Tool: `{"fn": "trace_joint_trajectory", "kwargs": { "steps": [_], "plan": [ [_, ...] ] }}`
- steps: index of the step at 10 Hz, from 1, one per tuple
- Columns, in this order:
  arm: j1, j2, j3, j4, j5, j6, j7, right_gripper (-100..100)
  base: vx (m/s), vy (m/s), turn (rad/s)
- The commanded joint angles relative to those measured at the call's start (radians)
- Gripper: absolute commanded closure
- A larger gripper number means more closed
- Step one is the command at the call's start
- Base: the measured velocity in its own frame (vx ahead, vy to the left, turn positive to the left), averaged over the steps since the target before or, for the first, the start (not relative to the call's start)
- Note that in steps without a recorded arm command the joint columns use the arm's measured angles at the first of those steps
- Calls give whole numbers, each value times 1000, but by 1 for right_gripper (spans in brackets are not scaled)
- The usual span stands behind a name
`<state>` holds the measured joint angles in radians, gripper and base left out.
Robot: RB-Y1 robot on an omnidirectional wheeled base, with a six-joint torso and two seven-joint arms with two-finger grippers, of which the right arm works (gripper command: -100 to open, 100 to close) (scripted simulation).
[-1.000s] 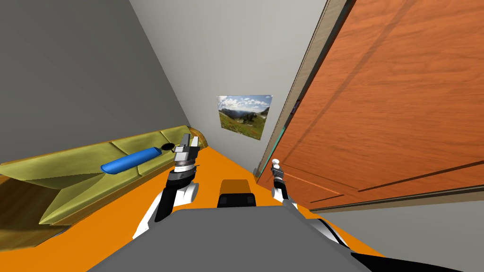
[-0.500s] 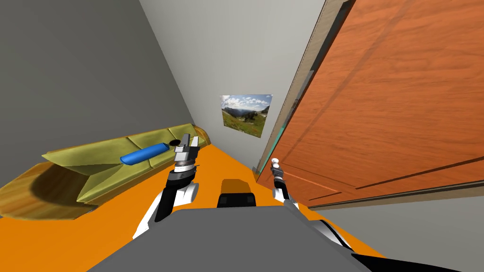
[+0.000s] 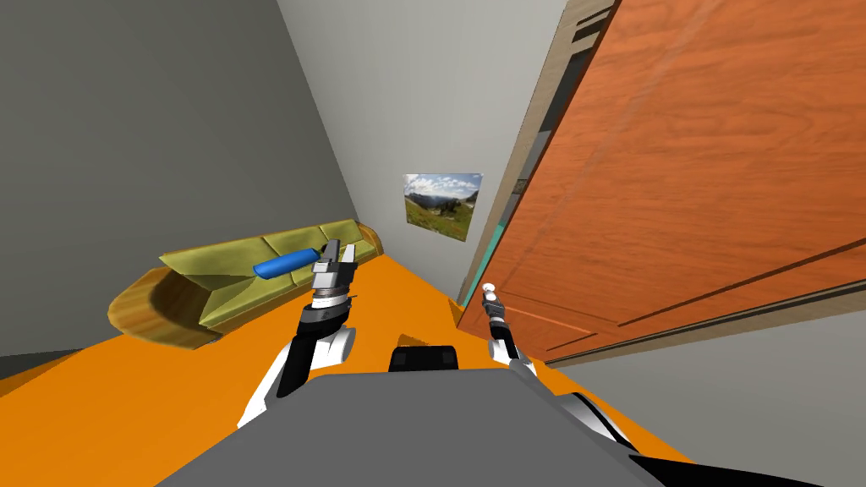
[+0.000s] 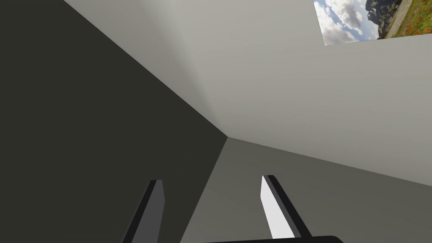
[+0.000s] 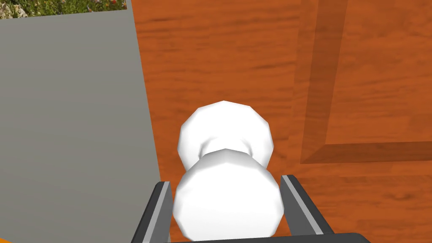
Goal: Pull the door open
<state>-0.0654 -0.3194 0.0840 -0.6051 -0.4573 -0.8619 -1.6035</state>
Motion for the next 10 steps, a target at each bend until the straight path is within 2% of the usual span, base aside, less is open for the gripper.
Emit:
{"fn": "trace_joint_trajectory", "kwargs": {
  "steps": [1,2,4,7,8,9,10],
  "plan": [
    [0,0,0,0,0,0,0,100,-92,-6,26],
    [9,-10,20,-4,11,-5,-21,100,-133,-22,80],
    [17,-23,40,-10,22,-14,-43,100,-228,-21,91],
    [37,-54,86,-23,48,-33,-95,100,-285,-35,100],
    [41,-61,95,-26,53,-37,-106,100,-246,-54,89],
    [42,-56,89,-31,50,-30,-96,100,-100,-18,28],
    [58,-71,115,-36,65,-46,-122,100,-169,-27,96]
  ]
}}
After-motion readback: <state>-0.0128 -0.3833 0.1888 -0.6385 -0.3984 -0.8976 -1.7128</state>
